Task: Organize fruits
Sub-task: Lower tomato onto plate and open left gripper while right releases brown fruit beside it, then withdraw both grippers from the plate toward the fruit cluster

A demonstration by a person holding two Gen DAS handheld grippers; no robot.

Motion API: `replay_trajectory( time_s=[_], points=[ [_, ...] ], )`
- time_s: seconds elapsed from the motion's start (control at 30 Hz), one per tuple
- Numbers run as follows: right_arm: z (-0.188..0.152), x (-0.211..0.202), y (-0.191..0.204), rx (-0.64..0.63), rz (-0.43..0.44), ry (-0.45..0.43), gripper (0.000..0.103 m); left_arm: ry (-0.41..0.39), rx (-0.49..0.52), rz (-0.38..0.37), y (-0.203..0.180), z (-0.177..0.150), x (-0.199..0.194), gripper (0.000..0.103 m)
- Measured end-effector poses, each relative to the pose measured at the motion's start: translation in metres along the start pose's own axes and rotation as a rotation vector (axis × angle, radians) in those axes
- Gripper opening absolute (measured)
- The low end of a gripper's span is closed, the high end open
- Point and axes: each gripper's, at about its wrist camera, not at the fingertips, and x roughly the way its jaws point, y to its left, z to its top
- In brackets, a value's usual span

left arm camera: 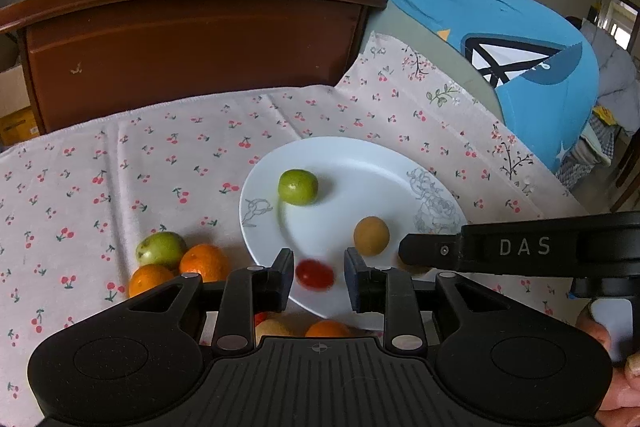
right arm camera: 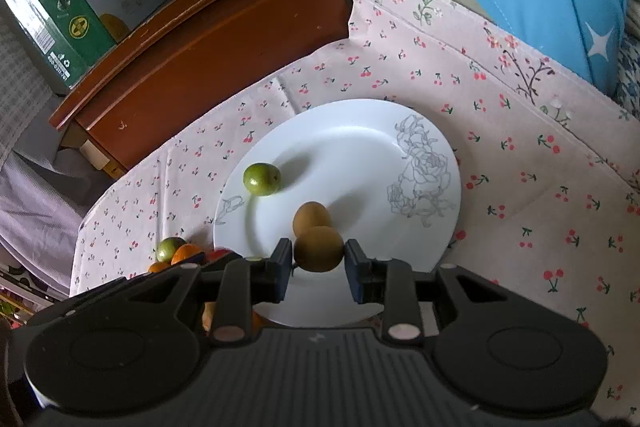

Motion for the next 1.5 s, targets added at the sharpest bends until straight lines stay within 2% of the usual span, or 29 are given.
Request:
replay_trajectory(
  time_s=[0.03, 0.1, 0.23, 0.3, 0.4, 0.67, 0.87, 1.23, 1.5],
  points=[
    [0.001, -0.001, 0.0, 0.002, 0.002, -0.004, 0.031, -0.006, 0.001, 0.0, -0.001, 0.001, -0.002, 0.037],
    [0.002, -0.003, 0.0, -0.003, 0.005, -0.021, 0.031, -0.027, -0.002, 0.004, -0.001, 0.003, -0.006, 0.052],
    [0.007, -0.009, 0.0, -0.01, 0.012, -0.055, 0.031, -0.048, -0.008, 0.02, -0.001, 0.009, -0.016, 0.06],
    [0.008, -0.011, 0.0, -0.006, 0.024, -0.065, 0.031, -0.05, -0.011, 0.035, 0.0, 0.012, -0.022, 0.068],
    [0.009, -0.013, -0.001, -0.004, 0.021, -0.067, 0.031, -0.057, -0.019, 0.059, 0.003, 0.014, -0.031, 0.074],
    [0.005, -0.016, -0.003, -0.011, 0.049, -0.047, 0.031, -0.033, -0.038, 0.128, 0.018, 0.009, -0.054, 0.08],
    [-0.003, -0.019, 0.003, -0.053, 0.068, -0.035, 0.031, -0.034, -0.066, 0.183, 0.033, 0.003, -0.07, 0.08],
    [-0.023, -0.024, 0.011, -0.105, 0.099, -0.001, 0.031, 0.003, -0.139, 0.224, 0.052, -0.023, -0.084, 0.08],
    [-0.036, -0.033, 0.022, -0.162, 0.112, -0.008, 0.031, 0.029, -0.149, 0.25, 0.056, -0.041, -0.089, 0.08]
  ],
)
